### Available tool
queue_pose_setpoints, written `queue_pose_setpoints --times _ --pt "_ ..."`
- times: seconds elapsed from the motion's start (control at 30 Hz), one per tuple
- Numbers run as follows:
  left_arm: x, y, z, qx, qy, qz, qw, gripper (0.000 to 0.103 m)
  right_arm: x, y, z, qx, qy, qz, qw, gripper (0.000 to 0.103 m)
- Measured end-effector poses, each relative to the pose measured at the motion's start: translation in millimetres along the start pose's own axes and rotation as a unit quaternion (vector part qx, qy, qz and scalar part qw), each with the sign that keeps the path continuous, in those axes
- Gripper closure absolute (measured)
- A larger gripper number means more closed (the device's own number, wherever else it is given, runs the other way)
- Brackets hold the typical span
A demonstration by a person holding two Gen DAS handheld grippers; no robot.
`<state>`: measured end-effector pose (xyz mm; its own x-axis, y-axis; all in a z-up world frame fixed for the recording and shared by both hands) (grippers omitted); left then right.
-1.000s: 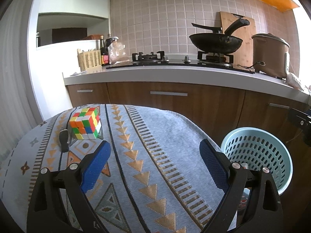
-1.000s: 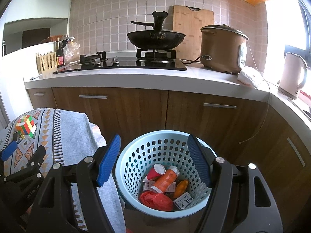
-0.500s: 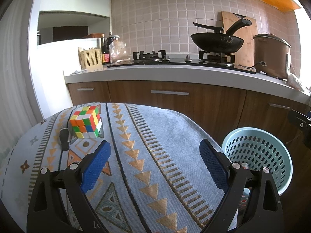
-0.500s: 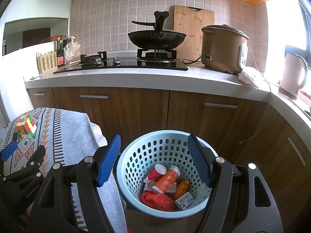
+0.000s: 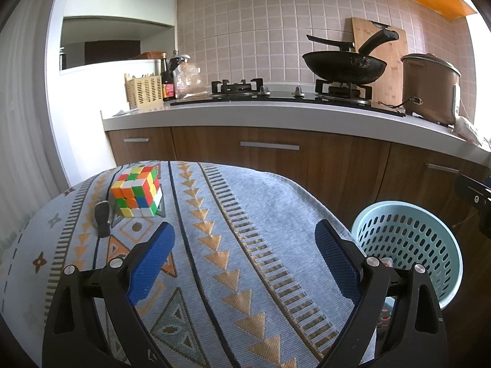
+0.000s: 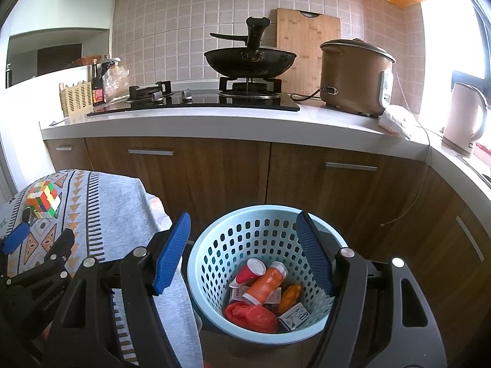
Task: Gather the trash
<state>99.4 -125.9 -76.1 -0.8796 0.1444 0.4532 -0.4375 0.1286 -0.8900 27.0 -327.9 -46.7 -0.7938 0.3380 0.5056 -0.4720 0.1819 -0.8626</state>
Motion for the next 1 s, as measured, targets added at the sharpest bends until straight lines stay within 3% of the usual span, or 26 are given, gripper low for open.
queue_pose_setpoints --times 1.0 --pt "1.2 0.1 -1.9 0.0 -0.003 -0.004 1.0 0.013 -0.9 1.1 0.8 0.0 -0.004 -0.001 1.0 0.036"
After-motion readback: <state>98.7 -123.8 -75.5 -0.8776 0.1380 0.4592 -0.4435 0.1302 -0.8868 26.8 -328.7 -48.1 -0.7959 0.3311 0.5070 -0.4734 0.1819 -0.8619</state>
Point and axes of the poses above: each gripper's, at about its wrist camera, not at the fingertips, and x roughly against the way its jaws point, z to its right, y to its underside, the point moved 2 cm from there along -x, roughly the way its jaws point
